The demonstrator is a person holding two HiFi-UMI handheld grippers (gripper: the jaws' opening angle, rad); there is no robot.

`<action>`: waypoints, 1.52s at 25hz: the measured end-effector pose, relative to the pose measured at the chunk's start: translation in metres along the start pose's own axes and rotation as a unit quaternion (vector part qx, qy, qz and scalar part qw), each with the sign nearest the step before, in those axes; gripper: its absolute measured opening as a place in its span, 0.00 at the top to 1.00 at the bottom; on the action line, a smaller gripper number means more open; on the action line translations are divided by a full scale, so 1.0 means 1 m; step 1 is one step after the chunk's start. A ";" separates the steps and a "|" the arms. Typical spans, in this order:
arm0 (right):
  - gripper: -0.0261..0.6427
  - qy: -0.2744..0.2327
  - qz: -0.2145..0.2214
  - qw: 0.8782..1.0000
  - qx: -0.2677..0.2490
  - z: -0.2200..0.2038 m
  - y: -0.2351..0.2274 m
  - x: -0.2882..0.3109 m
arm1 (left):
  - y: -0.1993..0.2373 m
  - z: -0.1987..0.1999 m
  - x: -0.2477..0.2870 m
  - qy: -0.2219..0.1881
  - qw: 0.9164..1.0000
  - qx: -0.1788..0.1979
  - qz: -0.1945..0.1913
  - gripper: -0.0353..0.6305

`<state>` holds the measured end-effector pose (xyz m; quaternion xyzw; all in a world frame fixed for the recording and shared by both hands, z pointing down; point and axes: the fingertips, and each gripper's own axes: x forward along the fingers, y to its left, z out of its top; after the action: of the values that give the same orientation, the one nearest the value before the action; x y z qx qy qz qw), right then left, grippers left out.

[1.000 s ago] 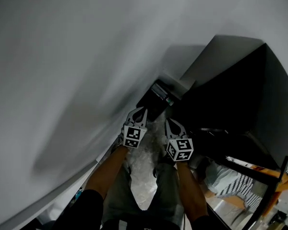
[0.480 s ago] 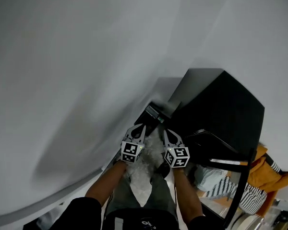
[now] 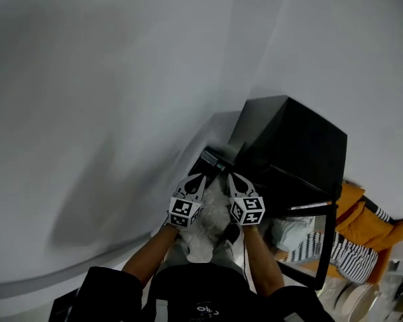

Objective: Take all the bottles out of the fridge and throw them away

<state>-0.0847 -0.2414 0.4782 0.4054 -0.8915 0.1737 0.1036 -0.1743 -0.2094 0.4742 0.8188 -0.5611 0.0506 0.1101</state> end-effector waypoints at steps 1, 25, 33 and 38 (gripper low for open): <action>0.95 -0.004 0.000 1.000 -0.003 0.005 0.002 -0.004 | -0.003 0.008 -0.002 -0.006 1.000 0.003 -0.003 0.94; 0.95 -0.045 -0.102 0.994 -0.005 0.008 0.063 -0.133 | -0.042 0.041 -0.098 -0.030 0.996 -0.004 -0.078 0.94; 0.95 -0.064 -0.132 0.989 0.005 -0.018 0.056 -0.230 | -0.127 0.036 -0.134 -0.033 0.993 0.022 -0.114 0.94; 0.95 -0.070 -0.145 0.987 0.011 -0.039 0.055 -0.292 | -0.184 0.017 -0.166 -0.024 0.992 0.019 -0.125 0.94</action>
<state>0.0651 0.0082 0.4069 0.5426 -0.8264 0.1377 0.0607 -0.0646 0.0008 0.4009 0.8855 -0.4558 0.0272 0.0863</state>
